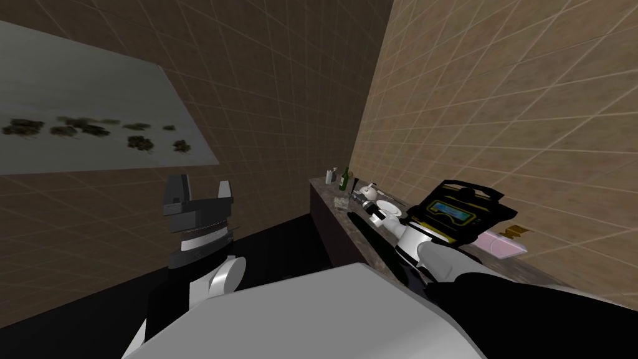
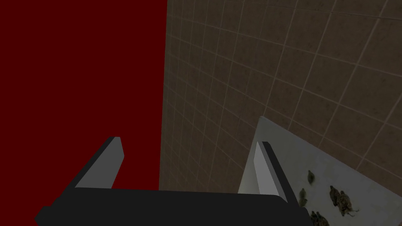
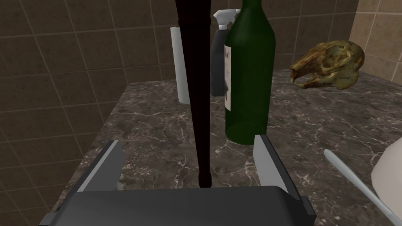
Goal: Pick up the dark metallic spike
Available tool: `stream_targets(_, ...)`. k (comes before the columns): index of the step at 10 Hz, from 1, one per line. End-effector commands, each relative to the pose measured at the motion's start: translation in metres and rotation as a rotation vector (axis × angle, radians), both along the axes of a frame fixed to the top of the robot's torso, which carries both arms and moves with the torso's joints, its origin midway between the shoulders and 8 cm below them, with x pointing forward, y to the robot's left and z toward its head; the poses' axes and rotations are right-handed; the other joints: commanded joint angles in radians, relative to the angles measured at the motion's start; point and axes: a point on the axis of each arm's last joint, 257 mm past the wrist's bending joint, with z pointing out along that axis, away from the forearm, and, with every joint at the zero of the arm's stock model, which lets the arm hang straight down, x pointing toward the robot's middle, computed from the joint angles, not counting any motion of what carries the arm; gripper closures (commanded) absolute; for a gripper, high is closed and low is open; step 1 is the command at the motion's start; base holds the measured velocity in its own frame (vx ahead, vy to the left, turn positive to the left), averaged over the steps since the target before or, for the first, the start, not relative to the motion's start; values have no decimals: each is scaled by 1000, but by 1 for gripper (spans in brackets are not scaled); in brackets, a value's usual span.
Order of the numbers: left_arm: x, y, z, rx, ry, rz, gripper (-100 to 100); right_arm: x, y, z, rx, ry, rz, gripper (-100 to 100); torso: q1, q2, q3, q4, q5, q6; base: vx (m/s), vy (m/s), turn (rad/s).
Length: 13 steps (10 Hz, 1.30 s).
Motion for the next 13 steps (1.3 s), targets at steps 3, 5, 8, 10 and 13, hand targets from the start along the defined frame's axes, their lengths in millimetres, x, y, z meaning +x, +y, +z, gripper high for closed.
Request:
stream_targets(3, 0, 0, 0, 0, 0, 0, 0, -7, -13, -12, 41, -2, -80, -100, -3, 2, 1, 0, -1, -1, -8, -58, 140)
stream_targets(5, 0, 0, 0, 0, 0, 0, 0, -2, 3, -3, 6, -32, -51, -100, -3, 3, 2, 1, -1, 0, -10, -31, -23)
stream_targets(8, 0, 0, 0, 0, 0, 0, 0, -8, -5, -10, 48, -35, -119, -100, -4, 3, 2, 1, -1, 1, -18, -60, 128)
stream_targets(10, 0, 0, 0, 0, 0, 0, 0, -6, 4, -5, 13, -53, -105, -100, 0, 2, 1, 1, 0, 0, 3, -2, -8)
stream_targets(13, 0, 0, 0, 0, 0, 0, 0, -11, 4, -7, 39, -62, -157, -100, -4, 3, 2, 1, -1, 0, -20, -70, 132)
